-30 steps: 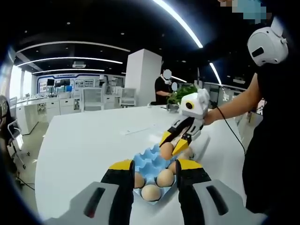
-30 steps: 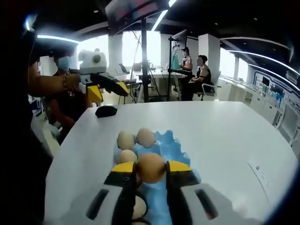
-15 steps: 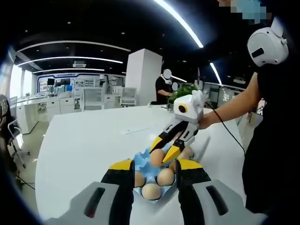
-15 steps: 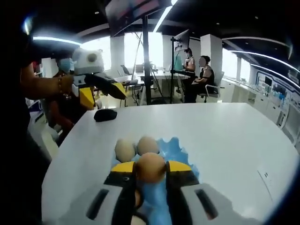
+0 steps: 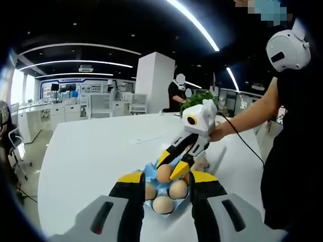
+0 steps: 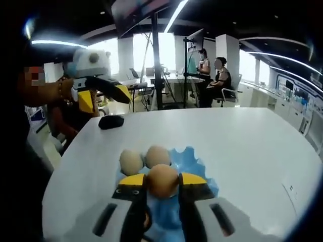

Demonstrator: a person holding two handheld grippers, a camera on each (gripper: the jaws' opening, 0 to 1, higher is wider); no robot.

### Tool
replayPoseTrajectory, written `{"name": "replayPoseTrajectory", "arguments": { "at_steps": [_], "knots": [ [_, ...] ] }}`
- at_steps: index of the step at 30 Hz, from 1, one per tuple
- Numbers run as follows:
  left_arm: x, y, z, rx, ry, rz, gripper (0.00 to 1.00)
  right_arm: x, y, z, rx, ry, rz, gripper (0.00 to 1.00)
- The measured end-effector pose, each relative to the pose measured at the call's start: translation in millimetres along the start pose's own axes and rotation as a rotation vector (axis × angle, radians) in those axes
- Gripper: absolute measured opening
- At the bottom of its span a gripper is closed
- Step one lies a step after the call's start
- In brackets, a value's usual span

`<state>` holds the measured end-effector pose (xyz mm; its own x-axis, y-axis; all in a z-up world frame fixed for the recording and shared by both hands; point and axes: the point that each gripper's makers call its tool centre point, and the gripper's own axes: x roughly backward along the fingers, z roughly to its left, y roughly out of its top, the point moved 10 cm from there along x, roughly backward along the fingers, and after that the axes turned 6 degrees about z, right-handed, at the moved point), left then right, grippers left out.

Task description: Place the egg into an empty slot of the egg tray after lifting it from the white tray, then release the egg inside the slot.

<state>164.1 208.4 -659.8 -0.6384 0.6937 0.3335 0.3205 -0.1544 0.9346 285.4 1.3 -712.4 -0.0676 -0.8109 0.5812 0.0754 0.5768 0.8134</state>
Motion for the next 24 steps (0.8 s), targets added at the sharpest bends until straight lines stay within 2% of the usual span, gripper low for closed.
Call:
{"name": "replayPoseTrajectory", "arguments": {
  "at_steps": [16,24],
  "knots": [
    [-1,0.3,0.5,0.003,-0.004,0.0,0.34,-10,-4.2,0,-0.005,0.002,0.044,0.24],
    [-1,-0.1,1.4,0.004,-0.006,-0.001,0.34,-15,-4.7,1,0.026,0.001,0.069,0.24]
  ]
}}
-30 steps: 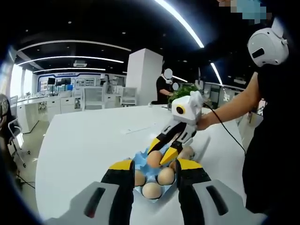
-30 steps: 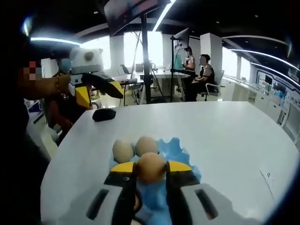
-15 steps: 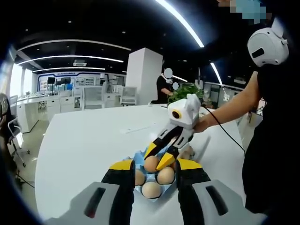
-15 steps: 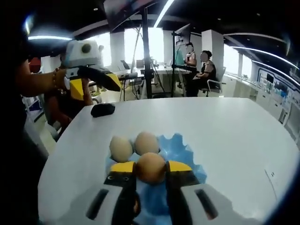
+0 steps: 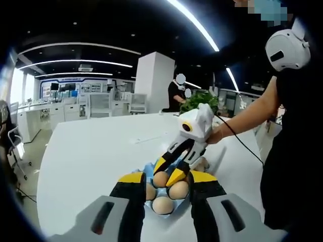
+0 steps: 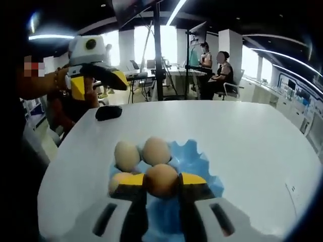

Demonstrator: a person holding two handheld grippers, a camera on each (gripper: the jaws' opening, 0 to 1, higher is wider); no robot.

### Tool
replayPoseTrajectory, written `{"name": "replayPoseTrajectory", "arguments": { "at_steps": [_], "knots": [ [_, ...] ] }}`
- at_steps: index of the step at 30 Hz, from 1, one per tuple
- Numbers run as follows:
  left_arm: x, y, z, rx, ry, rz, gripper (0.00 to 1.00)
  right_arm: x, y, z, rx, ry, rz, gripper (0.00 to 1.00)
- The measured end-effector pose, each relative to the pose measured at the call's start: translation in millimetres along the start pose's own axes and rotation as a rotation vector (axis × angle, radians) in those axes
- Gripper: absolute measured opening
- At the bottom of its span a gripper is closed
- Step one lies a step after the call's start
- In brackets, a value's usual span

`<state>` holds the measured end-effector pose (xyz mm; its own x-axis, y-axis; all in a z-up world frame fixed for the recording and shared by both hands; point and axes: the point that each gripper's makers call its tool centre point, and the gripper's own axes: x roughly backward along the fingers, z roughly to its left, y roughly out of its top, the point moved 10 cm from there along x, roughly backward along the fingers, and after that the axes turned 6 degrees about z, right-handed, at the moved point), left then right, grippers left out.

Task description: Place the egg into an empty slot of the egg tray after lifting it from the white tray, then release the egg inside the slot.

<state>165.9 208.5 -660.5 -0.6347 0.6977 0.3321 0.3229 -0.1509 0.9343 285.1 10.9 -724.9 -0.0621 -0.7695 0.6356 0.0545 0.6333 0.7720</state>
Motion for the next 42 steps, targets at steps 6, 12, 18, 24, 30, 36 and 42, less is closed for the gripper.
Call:
{"name": "replayPoseTrajectory", "arguments": {
  "at_steps": [6,12,18,24,30,36,42],
  "knots": [
    [0,0.4,0.6,-0.002,0.002,-0.002,0.34,0,-0.7,-1,-0.01,0.003,-0.011,0.24],
    [0,0.2,0.2,0.0,0.002,0.001,0.34,0,-1.1,-1,0.0,0.003,-0.016,0.25],
    [-1,0.6,-0.3,0.0,0.0,-0.001,0.34,0,-1.7,0,0.007,0.003,-0.019,0.25],
    [0,1.1,-0.3,-0.001,0.002,-0.001,0.34,0,-1.7,0,0.019,-0.002,-0.02,0.25],
    [1,1.2,-0.4,-0.004,0.006,0.002,0.34,1,-2.6,1,0.027,-0.002,-0.025,0.25],
    [1,1.8,-0.3,-0.003,0.006,-0.001,0.34,8,-5.3,-1,-0.01,-0.002,-0.048,0.25],
    [-1,3.3,-2.2,-0.006,0.002,0.0,0.34,13,-6.5,1,-0.009,-0.006,-0.05,0.25]
  ]
}}
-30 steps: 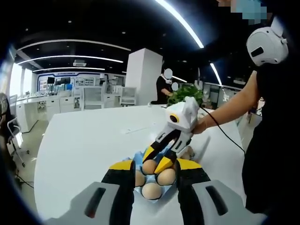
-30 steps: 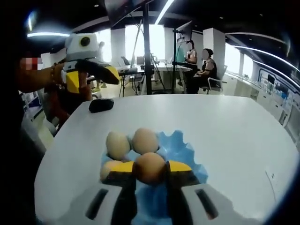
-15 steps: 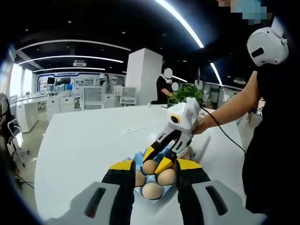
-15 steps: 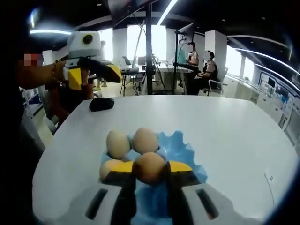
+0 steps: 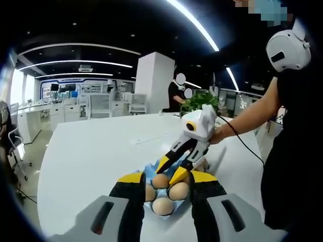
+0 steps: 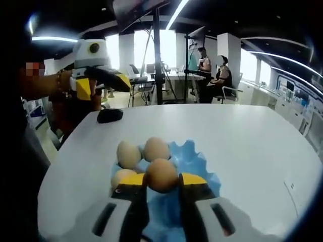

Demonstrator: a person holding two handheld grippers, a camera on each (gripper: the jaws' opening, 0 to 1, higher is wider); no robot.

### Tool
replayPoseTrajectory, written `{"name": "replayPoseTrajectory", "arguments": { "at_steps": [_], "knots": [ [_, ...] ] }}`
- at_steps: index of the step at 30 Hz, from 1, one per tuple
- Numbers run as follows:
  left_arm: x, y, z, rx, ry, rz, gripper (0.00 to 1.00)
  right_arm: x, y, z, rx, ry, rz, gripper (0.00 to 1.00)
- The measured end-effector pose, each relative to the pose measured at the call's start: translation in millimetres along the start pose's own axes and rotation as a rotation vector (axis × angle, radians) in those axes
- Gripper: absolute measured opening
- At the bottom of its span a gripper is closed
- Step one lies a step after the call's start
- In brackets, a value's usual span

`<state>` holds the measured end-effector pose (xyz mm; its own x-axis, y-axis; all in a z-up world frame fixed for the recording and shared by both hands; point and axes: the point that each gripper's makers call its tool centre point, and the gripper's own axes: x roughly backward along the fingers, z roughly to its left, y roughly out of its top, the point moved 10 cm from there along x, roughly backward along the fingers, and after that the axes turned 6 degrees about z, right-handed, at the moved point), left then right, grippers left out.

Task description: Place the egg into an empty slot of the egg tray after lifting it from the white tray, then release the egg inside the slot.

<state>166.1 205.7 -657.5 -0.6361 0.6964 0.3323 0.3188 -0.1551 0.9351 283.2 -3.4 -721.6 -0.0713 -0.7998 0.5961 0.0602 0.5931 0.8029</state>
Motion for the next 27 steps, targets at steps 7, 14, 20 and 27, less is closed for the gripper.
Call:
{"name": "replayPoseTrajectory", "arguments": {
  "at_steps": [7,14,20,27],
  "knots": [
    [0,1.1,-0.7,-0.002,0.001,-0.002,0.34,11,-1.2,2,-0.009,-0.009,-0.02,0.24],
    [-1,1.5,-1.2,0.0,-0.003,-0.007,0.34,23,-4.7,2,-0.025,-0.032,-0.039,0.24],
    [-2,1.0,-1.2,-0.003,-0.005,-0.005,0.34,36,-9.7,2,-0.04,-0.055,-0.054,0.24],
    [-3,1.7,-0.9,-0.005,-0.009,-0.006,0.34,50,-15.7,1,-0.051,-0.081,-0.054,0.24]
  ]
}}
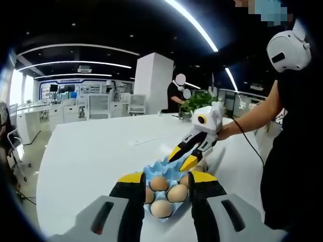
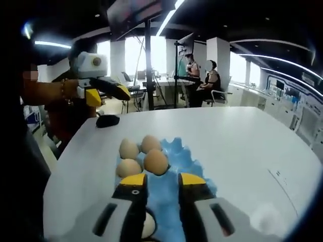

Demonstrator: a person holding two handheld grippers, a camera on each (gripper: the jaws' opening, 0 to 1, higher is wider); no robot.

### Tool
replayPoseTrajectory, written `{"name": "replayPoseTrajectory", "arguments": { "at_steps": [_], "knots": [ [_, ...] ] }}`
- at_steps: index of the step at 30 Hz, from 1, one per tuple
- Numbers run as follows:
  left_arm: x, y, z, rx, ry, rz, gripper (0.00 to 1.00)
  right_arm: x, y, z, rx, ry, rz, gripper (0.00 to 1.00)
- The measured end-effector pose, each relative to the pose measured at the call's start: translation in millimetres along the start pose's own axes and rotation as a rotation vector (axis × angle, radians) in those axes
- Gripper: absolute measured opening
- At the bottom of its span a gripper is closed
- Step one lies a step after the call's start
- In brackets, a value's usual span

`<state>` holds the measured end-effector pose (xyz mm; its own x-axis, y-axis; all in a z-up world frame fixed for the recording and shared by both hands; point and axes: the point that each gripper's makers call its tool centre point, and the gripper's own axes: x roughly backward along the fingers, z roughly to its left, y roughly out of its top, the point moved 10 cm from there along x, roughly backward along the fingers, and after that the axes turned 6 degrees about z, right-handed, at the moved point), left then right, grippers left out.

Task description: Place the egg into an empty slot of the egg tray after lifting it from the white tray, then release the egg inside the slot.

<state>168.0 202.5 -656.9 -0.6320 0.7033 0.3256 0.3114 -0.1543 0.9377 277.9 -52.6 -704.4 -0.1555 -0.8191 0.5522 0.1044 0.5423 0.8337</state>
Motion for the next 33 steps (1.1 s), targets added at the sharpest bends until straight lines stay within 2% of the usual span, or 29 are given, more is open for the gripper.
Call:
{"name": "replayPoseTrajectory", "arguments": {
  "at_steps": [8,23,33],
  "knots": [
    [-2,1.0,0.2,0.0,-0.002,0.001,0.34,25,-9.8,-6,-0.015,-0.044,0.005,0.24],
    [-2,2.3,1.0,-0.009,-0.001,-0.001,0.34,73,-42.5,-13,-0.091,-0.146,0.028,0.24],
    [-2,2.8,0.3,-0.008,-0.006,0.0,0.34,109,-70.4,-23,-0.126,-0.228,0.088,0.24]
  ]
}}
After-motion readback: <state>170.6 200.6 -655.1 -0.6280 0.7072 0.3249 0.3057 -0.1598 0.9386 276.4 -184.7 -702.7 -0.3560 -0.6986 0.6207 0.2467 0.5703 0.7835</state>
